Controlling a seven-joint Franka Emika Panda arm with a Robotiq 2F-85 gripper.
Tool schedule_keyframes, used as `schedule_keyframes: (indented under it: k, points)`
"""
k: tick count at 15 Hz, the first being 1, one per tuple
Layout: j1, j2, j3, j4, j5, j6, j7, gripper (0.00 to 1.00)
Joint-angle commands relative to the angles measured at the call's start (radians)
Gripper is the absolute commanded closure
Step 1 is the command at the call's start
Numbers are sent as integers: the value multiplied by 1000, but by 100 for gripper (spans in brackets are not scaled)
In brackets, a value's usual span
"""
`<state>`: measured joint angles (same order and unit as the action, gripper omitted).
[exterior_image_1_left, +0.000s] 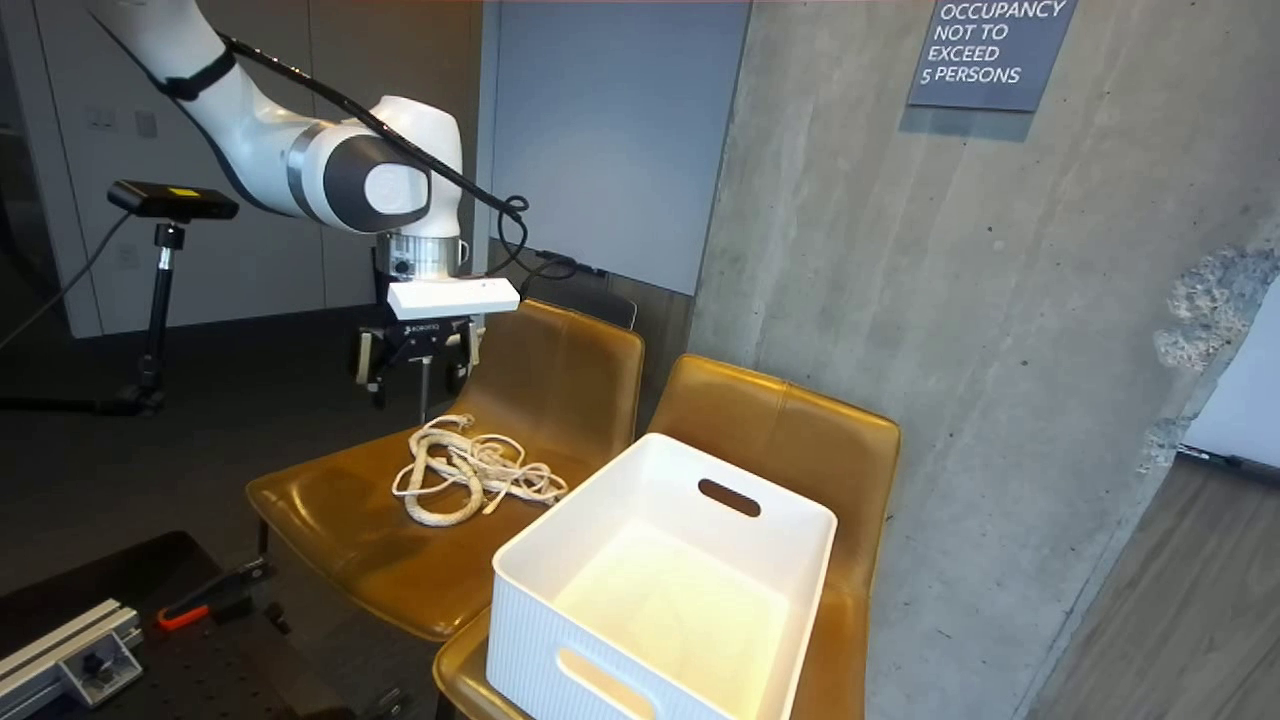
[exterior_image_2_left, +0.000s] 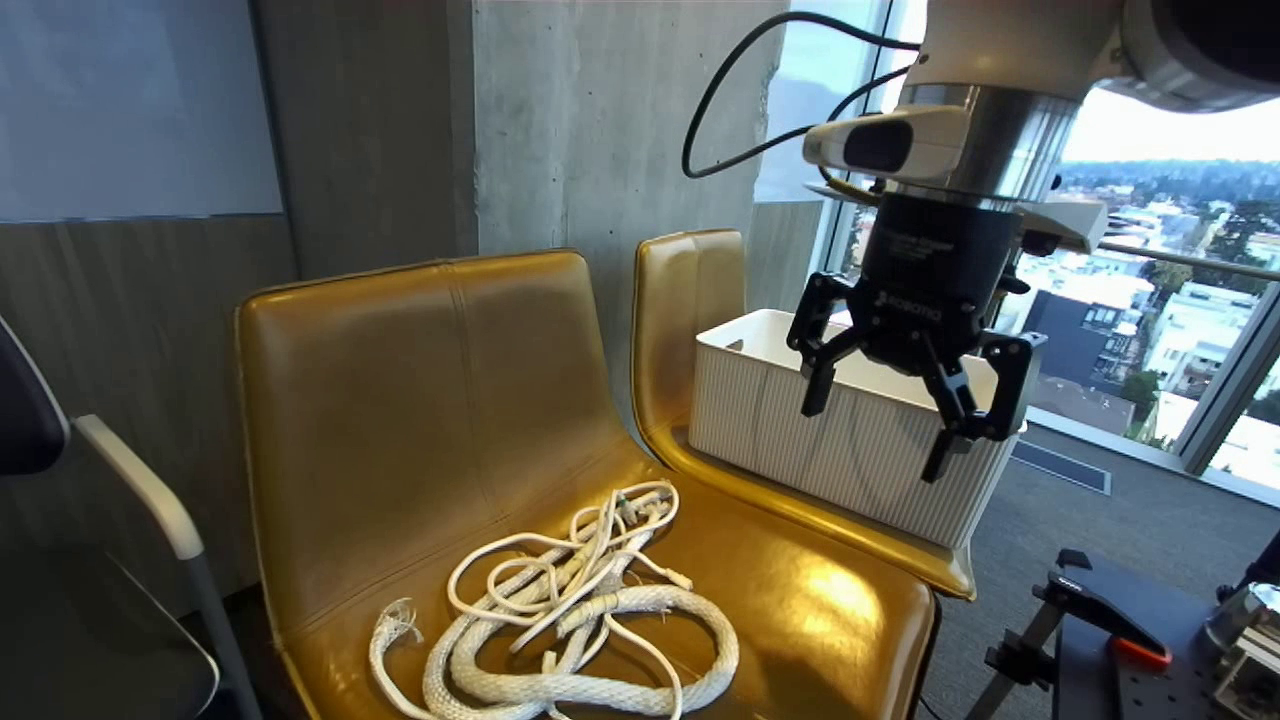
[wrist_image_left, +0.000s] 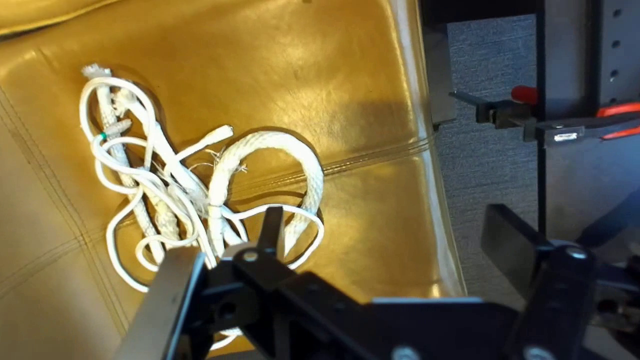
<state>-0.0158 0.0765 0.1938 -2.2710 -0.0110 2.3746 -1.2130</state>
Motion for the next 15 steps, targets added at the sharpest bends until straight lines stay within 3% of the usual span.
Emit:
schedule_keyframes:
  k: [1, 6, 11, 15]
  points:
    - [46, 61, -20, -13, -23, 114, -87, 0]
    - [65, 259, -14, 110, -68, 185, -99, 0]
    - [77, 475, -4, 288, -118, 147, -87, 0]
    - [78, 586, -5, 351, -137, 136, -86, 0]
